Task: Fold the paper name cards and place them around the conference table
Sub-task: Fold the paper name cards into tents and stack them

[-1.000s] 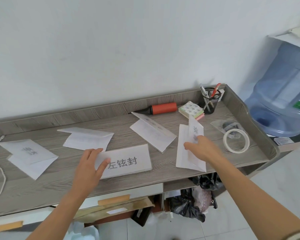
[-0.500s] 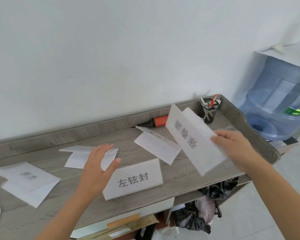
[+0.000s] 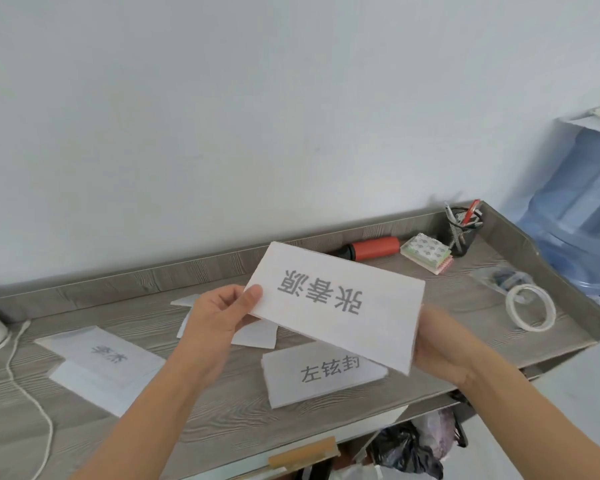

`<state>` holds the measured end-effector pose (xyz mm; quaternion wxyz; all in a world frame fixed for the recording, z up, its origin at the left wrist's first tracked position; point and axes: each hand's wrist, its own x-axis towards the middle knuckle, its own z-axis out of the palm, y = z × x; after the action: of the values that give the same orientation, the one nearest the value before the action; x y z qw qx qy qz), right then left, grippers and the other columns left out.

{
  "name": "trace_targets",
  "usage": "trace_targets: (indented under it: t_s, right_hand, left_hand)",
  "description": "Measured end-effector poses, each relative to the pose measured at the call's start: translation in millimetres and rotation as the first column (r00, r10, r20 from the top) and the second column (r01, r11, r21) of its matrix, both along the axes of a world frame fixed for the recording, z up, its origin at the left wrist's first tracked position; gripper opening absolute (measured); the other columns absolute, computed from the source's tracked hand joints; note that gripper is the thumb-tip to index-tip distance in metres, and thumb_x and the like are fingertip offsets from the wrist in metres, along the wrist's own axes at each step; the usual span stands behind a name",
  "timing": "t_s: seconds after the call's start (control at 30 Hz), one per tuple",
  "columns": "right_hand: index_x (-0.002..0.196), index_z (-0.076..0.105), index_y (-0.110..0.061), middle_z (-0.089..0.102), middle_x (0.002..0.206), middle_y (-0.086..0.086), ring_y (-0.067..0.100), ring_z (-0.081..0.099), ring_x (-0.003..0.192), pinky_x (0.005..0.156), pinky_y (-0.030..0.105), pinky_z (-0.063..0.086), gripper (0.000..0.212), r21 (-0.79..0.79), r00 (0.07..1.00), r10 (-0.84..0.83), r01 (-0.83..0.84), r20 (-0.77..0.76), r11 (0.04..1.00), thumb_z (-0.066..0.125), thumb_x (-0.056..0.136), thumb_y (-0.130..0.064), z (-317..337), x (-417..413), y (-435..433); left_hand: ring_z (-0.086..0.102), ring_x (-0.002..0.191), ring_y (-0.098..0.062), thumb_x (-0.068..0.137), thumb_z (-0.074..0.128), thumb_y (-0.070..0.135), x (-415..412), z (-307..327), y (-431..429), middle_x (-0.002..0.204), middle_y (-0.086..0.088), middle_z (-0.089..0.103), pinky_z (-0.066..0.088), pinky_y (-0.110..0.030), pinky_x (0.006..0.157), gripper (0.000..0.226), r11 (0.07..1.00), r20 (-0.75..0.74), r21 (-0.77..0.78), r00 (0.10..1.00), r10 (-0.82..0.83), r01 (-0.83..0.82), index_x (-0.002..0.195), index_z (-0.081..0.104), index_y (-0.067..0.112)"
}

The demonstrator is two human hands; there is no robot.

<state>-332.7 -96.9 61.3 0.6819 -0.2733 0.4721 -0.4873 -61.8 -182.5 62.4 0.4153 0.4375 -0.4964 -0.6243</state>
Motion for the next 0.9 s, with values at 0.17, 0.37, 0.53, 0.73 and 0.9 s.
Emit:
trace_targets:
  t_s: [0.17,0.37,0.53,0.73,0.9]
  right_hand:
    - [0.115,0.066,-0.002,0.068,0.123,0.015,0.037,0.067,0.105,0.064,0.032,0.059,0.039,-0.208,0.984,-0.179,0.178,0.013,0.962,0.052,0.090,-0.029,8,7,14]
    - [0.100,0.067,-0.030,0.076,0.079,-0.005,0.007,0.070,0.065,0.057,0.019,0.054,0.019,-0.548,0.655,-0.493,0.142,-0.573,0.825,0.057,0.093,-0.015,2,18,10]
    - [0.091,0.069,-0.028,0.067,0.078,-0.024,0.004,0.063,0.065,0.055,0.015,0.046,0.010,-0.390,0.335,-0.349,-0.059,-0.875,0.919,0.062,0.090,-0.020,-18,-1,8]
    - [0.079,0.068,-0.026,0.067,0.060,-0.006,0.012,0.064,0.059,0.062,0.038,0.055,0.007,-0.200,0.289,-0.169,-0.082,-0.942,0.976,0.072,0.084,-0.023,-69,-14,9]
    - [0.066,0.067,-0.027,0.066,0.058,-0.014,-0.003,0.060,0.058,0.057,0.017,0.046,0.029,-0.125,0.211,-0.096,-0.129,-0.973,0.984,0.068,0.077,-0.054,-70,-30,4]
  left_hand:
    - [0.061,0.081,-0.021,0.088,0.063,0.022,5,5,0,0.079,-0.006,0.074,0.061,-0.035,0.074,0.023,0.952,-0.066,0.242,0.975,0.211,-0.190,0.078,0.068,0.002]
    - [0.070,0.087,-0.020,0.096,0.052,0.024,7,11,25,0.092,-0.003,0.077,0.059,-0.036,0.076,0.025,0.994,0.194,-0.011,0.975,0.105,-0.105,0.093,0.071,0.008]
    - [0.063,0.064,-0.019,0.093,0.055,0.027,15,-10,37,0.070,0.000,0.070,0.051,-0.035,0.060,0.025,0.947,0.597,-0.310,0.792,0.128,0.081,0.070,0.058,0.016]
    - [0.058,0.066,-0.010,0.093,0.050,0.037,6,-48,37,0.069,0.008,0.063,0.043,-0.027,0.059,0.027,0.933,0.879,-0.271,0.456,0.138,0.239,0.070,0.054,0.024]
    - [0.055,0.070,-0.006,0.091,0.049,0.049,-1,-61,39,0.080,0.015,0.057,0.034,-0.022,0.053,0.022,0.926,0.916,-0.311,0.327,0.232,0.215,0.081,0.047,0.029]
